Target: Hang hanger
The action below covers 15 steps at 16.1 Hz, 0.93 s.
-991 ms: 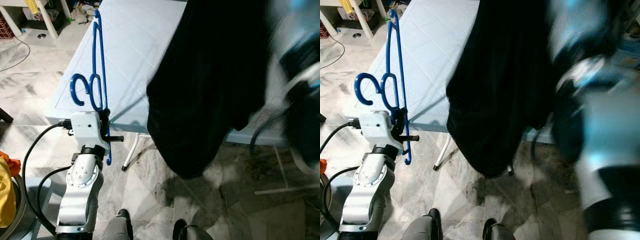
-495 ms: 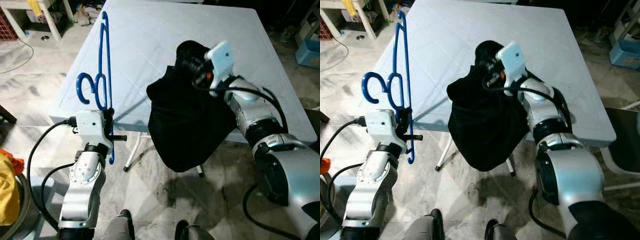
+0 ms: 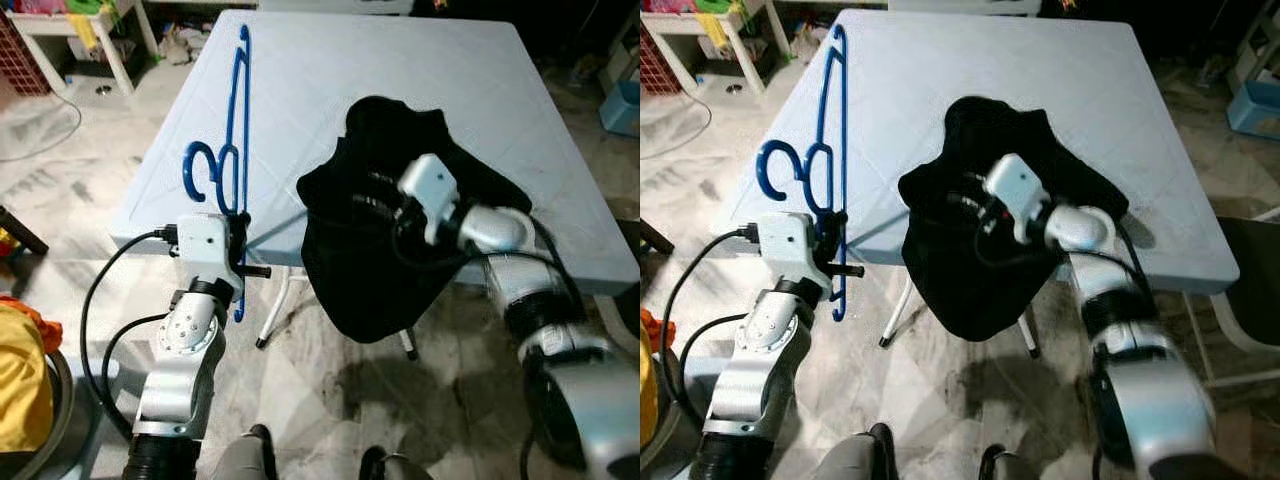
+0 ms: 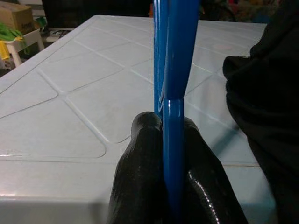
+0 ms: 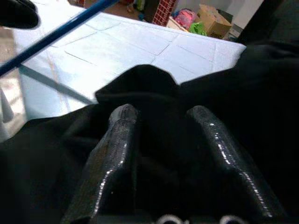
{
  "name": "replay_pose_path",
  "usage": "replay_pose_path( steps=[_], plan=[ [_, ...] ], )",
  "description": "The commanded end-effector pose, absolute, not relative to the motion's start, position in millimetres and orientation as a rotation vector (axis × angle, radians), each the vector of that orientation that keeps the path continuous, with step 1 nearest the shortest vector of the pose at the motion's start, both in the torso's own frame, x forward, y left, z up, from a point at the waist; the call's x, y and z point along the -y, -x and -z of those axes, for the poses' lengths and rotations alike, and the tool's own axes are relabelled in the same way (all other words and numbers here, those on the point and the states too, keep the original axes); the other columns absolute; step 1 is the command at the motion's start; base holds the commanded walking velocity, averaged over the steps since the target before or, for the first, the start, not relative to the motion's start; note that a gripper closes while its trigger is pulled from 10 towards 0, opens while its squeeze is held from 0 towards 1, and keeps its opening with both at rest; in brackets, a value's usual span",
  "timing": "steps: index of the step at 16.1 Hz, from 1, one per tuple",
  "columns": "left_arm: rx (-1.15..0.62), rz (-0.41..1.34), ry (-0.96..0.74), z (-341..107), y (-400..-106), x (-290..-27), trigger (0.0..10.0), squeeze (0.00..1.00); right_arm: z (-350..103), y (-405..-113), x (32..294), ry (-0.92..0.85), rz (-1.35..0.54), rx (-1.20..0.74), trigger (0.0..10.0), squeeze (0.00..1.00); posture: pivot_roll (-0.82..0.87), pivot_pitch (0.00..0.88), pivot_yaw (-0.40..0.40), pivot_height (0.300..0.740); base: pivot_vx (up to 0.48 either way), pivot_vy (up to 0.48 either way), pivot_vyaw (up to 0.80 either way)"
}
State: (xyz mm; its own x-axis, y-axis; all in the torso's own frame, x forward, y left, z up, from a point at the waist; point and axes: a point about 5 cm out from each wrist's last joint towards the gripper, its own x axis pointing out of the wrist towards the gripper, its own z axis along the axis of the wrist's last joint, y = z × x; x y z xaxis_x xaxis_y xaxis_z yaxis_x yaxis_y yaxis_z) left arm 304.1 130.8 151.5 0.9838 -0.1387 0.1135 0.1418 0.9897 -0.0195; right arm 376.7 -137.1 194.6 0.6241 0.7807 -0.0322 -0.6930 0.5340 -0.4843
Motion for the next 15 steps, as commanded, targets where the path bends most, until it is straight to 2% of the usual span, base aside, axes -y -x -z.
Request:
replay_pose_path(
  steps=[1, 6, 10, 15],
  plan=[
    [0.097, 0.173, 0.032, -147.7, -305.5, -125.9, 10.0, 0.0, -192.1, -370.8, 136.7, 0.489, -0.901, 0.21, 10.0, 1.0, 0.05, 0.15, 0.041, 0.74, 0.0, 0.0, 0.0],
    [0.102, 0.202, 0.025, -148.9, -312.0, -123.6, 10.0, 0.0, -199.1, -364.4, 160.2, 0.404, -0.797, 0.218, 10.0, 1.0, 0.03, 0.143, 0.059, 0.74, 0.0, 0.0, 0.0],
    [0.108, 0.2, 0.021, -150.3, -312.7, -126.4, 10.0, 0.0, -206.1, -359.2, 169.0, 0.412, -0.81, 0.205, 10.0, 1.0, 0.04, 0.137, 0.053, 0.74, 0.0, 0.0, 0.0],
    [0.097, 0.176, 0.022, -146.1, -311.7, -131.9, 10.0, 0.0, -161.9, -332.5, 162.0, 0.265, -0.897, 0.023, 10.0, 1.0, 0.05, 0.138, 0.05, 0.74, 0.0, 0.0, 0.0]
  ],
)
